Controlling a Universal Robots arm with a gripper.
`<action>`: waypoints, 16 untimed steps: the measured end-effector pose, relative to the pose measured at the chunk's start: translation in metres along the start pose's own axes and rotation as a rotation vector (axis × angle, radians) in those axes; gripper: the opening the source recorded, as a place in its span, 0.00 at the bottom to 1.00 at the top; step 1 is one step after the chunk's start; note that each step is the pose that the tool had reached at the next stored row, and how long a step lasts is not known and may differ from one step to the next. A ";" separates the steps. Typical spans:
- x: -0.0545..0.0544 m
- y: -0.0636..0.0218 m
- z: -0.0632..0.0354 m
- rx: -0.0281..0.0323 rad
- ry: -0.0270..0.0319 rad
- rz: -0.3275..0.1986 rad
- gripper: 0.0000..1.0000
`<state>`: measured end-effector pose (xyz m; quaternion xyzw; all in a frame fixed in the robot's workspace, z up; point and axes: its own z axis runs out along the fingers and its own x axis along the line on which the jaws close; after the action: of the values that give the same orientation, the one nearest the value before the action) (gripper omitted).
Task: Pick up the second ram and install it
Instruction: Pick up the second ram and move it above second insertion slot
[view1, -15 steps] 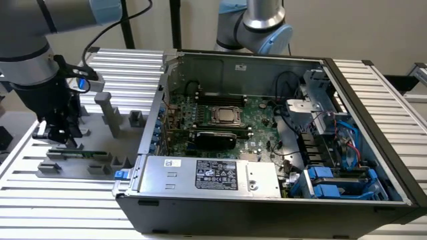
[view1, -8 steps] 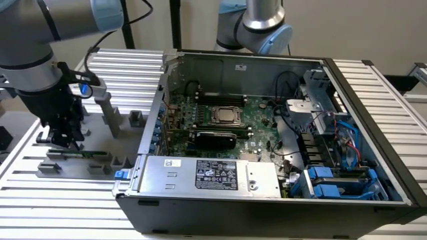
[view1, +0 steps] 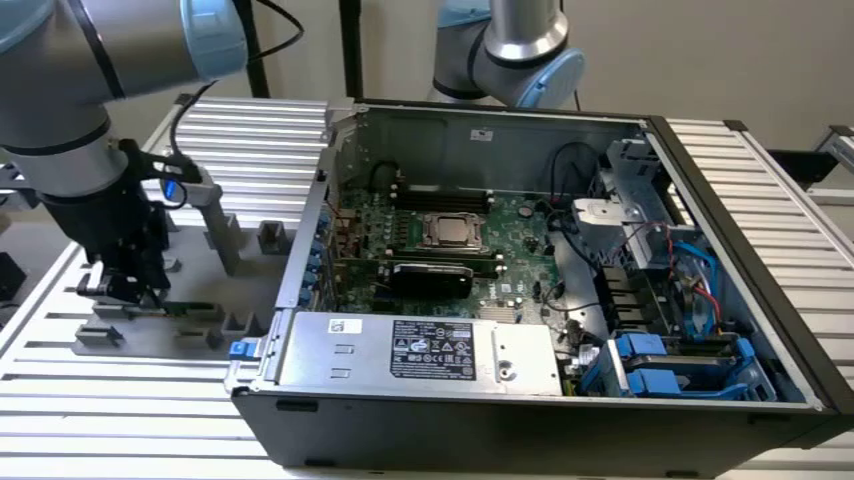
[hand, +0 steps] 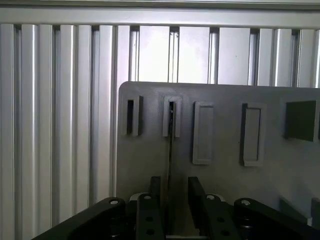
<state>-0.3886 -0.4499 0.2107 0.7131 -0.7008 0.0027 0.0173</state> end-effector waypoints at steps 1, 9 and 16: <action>0.000 0.0001 0.0020 0.0002 0.0000 0.000 1.00; 0.002 0.0001 0.0075 0.0004 0.0001 0.002 1.00; 0.003 0.0001 0.0106 0.0002 0.0001 0.005 1.00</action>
<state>-0.3888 -0.4535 0.2001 0.7114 -0.7026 0.0028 0.0173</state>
